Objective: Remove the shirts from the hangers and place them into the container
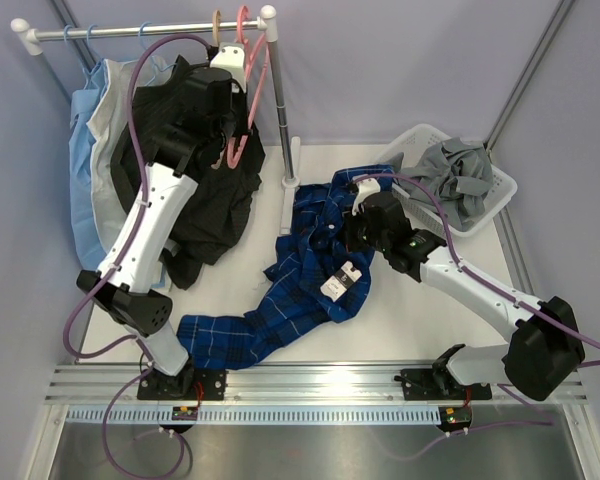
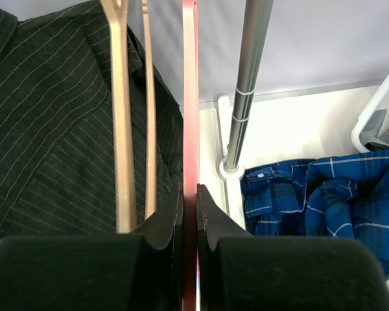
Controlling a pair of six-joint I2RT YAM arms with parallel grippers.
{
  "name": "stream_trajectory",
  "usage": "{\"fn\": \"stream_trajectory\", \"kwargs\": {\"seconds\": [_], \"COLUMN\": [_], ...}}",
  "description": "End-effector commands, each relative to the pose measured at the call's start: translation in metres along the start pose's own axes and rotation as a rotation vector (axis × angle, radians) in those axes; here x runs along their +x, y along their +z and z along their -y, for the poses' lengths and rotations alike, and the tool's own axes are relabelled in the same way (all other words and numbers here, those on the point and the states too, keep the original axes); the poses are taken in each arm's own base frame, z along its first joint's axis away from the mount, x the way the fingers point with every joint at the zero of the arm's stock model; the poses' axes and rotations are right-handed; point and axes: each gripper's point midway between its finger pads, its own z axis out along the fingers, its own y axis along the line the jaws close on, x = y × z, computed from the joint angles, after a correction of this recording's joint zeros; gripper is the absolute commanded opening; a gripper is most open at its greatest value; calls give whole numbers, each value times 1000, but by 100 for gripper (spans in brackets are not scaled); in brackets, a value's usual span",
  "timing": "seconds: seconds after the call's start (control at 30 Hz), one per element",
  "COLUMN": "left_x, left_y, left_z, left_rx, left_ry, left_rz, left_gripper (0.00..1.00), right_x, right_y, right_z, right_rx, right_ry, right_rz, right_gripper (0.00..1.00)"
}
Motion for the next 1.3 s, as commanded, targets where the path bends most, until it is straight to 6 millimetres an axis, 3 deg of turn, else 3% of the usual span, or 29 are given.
{"fn": "stream_trajectory", "kwargs": {"seconds": [0.0,0.13,0.3,0.37,0.43,0.53,0.67,0.7,0.83,0.87,0.9,0.93,0.97,1.0,1.03,1.07,1.1,1.13,1.23,1.27], "left_x": [-15,-2,-6,-8,-3,-7,-19,-30,-34,-33,-21,-24,-20,-14,0,6,14,33,51,63], "left_y": [8,16,14,11,10,-7,-45,-63,-99,-106,-108,-127,-134,-139,-149,-152,-155,-151,-164,-168], "left_z": [7,4,1,2,6,4,-6,-10,-15,-15,-15,-21,-23,-26,-30,-32,-34,-34,-44,-48], "left_rx": [34,19,16,25,50,69,76,84,120,129,134,136,135,128,125,124,120,116,89,77], "left_ry": [-35,-38,-40,-42,-42,-41,-49,-54,-39,-43,-41,-57,-64,-70,-79,-84,-83,-72,-74,-72], "left_rz": [55,23,33,38,24,40,92,130,174,179,159,188,191,188,179,174,169,129,131,121], "left_gripper": [0,0,2,13,31,51,75,78,95,95,96,96,96,97,97,97,97,97,97,97], "right_x": [-17,-16,-16,-16,-17,-15,-17,-17,-16,-9,-6,-3,4,7,10,20,25,28,44,58], "right_y": [-8,-7,-6,-6,-7,-7,-8,-7,-3,1,3,5,10,12,15,21,25,28,41,47], "right_z": [-11,-10,-11,-12,-14,-11,-8,-8,-1,3,5,6,7,6,6,10,10,9,-2,-2], "right_rx": [-37,-34,-38,-45,-55,-38,-25,-25,19,37,50,55,60,57,58,72,77,75,63,78], "right_ry": [4,4,0,1,-4,-14,-24,-24,-18,-15,-6,1,6,12,31,38,43,45,17,7], "right_rz": [65,62,60,57,59,55,52,51,43,14,5,-4,-28,-39,-51,-86,-104,-119,-176,-230], "right_gripper": [0,0,0,0,2,2,2,2,6,11,24,29,34,44,78,92,98,99,99,100]}}
